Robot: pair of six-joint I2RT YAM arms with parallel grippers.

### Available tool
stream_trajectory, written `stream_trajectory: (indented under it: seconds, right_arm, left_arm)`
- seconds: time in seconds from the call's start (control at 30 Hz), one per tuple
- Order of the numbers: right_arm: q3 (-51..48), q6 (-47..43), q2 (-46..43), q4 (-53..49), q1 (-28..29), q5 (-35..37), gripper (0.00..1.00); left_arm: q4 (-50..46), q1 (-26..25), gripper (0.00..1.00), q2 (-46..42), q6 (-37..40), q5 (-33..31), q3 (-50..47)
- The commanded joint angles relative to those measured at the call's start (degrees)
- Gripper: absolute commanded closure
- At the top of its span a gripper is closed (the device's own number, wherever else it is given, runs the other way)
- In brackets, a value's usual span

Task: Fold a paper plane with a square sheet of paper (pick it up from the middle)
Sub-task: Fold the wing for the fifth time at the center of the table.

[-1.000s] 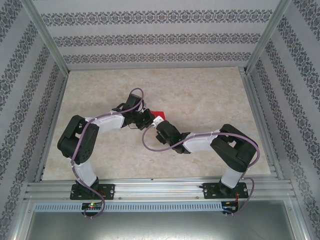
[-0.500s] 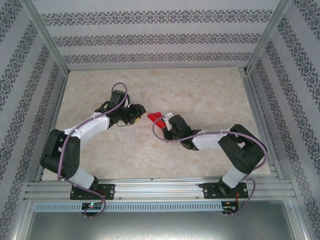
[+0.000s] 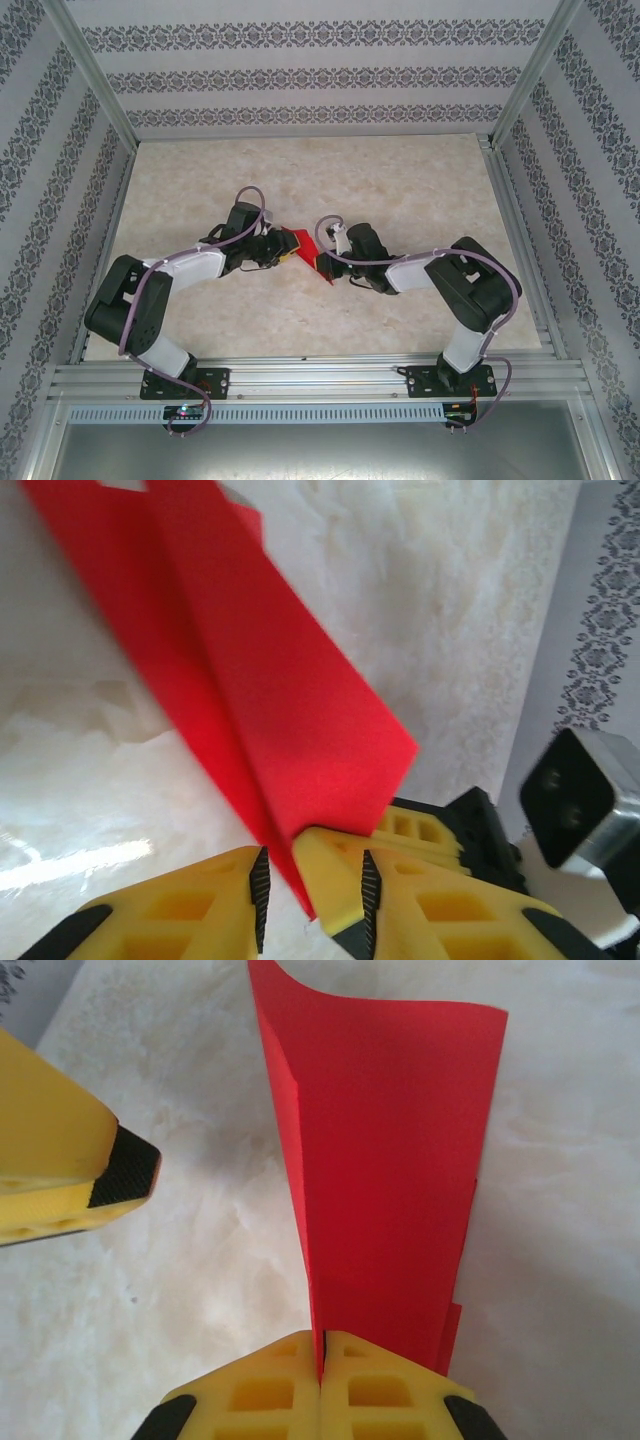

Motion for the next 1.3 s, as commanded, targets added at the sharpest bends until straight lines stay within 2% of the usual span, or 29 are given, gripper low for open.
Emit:
stream_trajectory:
  seconds: [0.0, 0.2, 0.47, 1.27]
  right_arm:
    - [-0.5, 6.4, 2.0, 6.3, -1.1, -7.1, 1.00]
    - [0.0, 11.7, 5.5, 10.0, -2.7, -12.1, 1.00]
    - [1.6, 15.4, 8.8, 10.0, -3.4, -14.5, 1.00]
    - [4.2, 14.6, 10.0, 3.0, -3.7, -15.1, 0.99]
  left_arm:
    - [6.7, -0.7, 0.69, 1.3, -0.9, 1.5, -1.2]
    - [10.6, -1.0, 0.73, 3.3, -1.7, 2.7, -2.0]
    - [13.1, -1.7, 0.76, 5.3, -1.7, 3.5, -2.4]
    - [13.3, -2.2, 0.80, 11.6, -0.7, 3.8, -0.4]
